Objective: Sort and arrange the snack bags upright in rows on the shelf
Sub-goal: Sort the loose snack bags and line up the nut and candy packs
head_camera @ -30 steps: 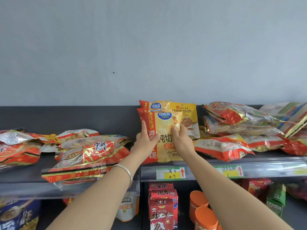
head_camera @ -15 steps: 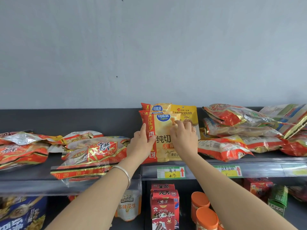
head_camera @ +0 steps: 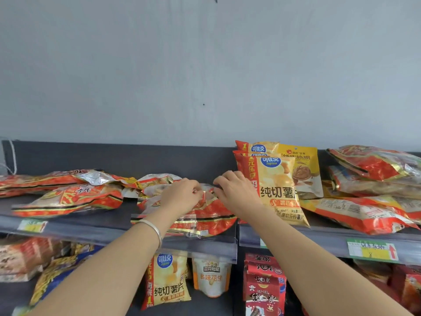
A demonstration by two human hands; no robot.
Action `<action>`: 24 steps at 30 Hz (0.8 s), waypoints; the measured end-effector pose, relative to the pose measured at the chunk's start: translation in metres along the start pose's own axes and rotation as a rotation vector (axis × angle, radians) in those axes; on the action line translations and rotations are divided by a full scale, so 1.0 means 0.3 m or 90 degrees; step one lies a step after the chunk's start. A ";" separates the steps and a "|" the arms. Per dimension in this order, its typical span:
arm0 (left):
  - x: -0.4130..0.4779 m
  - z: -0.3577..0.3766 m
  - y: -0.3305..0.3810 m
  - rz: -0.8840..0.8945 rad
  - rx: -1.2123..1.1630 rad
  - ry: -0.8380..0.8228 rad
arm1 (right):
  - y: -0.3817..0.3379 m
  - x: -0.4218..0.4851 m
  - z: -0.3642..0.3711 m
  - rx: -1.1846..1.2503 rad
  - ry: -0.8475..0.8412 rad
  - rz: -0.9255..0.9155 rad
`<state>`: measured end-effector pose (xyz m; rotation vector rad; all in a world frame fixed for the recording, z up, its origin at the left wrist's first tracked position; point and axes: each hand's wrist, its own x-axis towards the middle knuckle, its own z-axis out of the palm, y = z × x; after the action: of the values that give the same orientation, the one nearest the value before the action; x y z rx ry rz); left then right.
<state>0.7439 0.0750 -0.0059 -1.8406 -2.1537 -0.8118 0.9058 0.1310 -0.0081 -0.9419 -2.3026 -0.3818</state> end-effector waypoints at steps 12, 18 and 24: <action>0.154 -0.107 -0.514 -0.087 0.004 -0.013 | -0.223 0.342 0.188 0.045 -0.191 0.062; 0.272 -0.090 -0.703 -0.074 -0.016 -0.030 | -0.341 0.507 0.297 0.028 -0.290 0.078; 0.372 -0.036 -0.808 -0.031 0.010 -0.050 | -0.414 0.646 0.380 0.013 -0.313 0.085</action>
<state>0.4863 0.1458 -0.0105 -1.8493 -2.2532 -0.7430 0.6604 0.1999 0.0237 -1.2835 -2.6472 -0.0705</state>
